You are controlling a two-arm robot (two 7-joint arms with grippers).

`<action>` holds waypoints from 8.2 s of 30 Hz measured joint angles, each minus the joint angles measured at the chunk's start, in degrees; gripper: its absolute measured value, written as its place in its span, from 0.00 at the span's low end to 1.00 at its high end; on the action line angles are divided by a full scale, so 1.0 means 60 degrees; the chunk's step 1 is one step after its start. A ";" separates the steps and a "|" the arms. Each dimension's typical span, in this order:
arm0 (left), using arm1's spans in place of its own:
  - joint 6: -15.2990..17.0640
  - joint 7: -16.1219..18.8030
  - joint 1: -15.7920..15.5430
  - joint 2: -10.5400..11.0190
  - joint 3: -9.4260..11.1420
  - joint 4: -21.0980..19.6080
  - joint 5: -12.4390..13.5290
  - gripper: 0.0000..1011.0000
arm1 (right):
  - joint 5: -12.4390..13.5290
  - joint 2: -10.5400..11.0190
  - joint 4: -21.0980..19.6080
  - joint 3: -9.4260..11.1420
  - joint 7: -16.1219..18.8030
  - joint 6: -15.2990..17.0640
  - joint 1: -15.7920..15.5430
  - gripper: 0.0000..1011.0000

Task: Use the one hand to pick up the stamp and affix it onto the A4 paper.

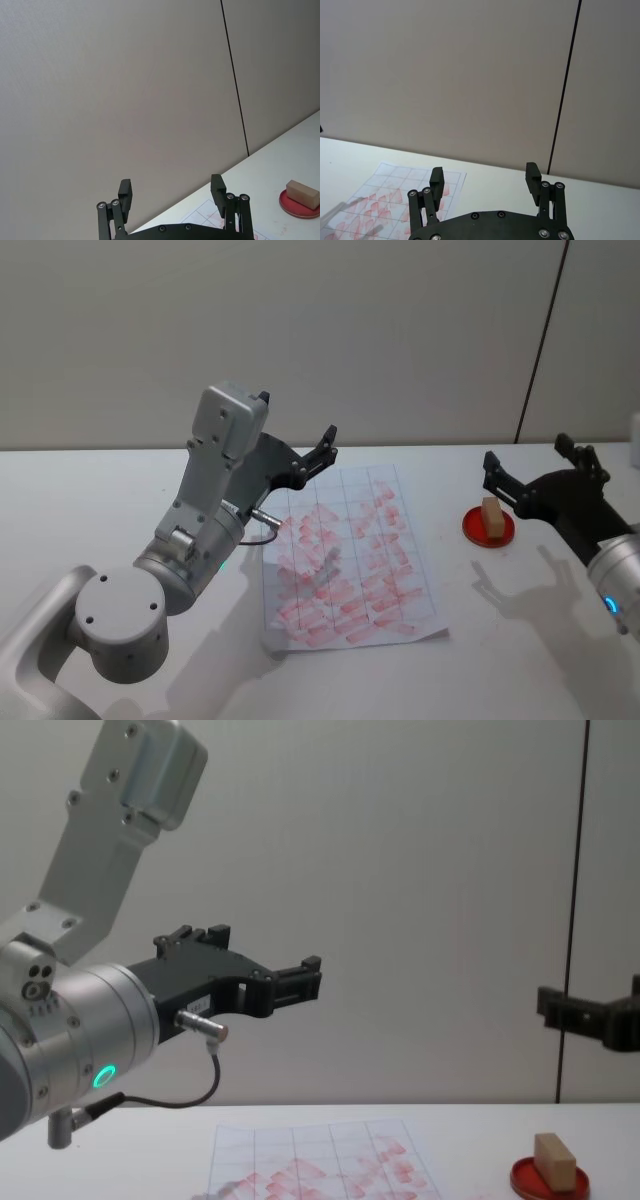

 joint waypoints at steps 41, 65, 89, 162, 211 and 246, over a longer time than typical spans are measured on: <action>0.0000 0.0000 0.0000 0.0000 0.0000 0.0000 0.0000 0.99 | -0.0727 -0.1451 0.2997 -0.0243 -0.0905 0.2719 0.1908 0.99; 0.0000 0.0000 0.0000 0.0000 0.0000 0.0000 0.0000 0.99 | -0.0863 -0.1847 0.3970 -0.0311 -0.1143 0.3007 0.2339 0.30; 0.0000 0.0000 0.0000 0.0000 0.0000 0.0000 0.0000 0.99 | -0.1035 -0.1823 0.3137 -0.0266 -0.1054 0.2802 0.2144 0.22; 0.0000 0.0000 0.0000 0.0000 0.0000 0.0000 0.0000 0.99 | -0.1754 -0.2619 0.4153 -0.0922 0.0364 0.4008 0.2498 0.22; 0.0000 -0.0001 0.0000 0.0000 0.0000 0.0000 0.0000 0.99 | -0.1276 -0.2105 0.1668 -0.0241 -0.0339 0.3680 0.2075 0.22; 0.0000 0.0000 0.0000 0.0000 0.0001 0.0000 0.0000 0.99 | -0.1029 -0.1758 0.3029 0.0366 -0.0414 0.3988 0.2138 0.22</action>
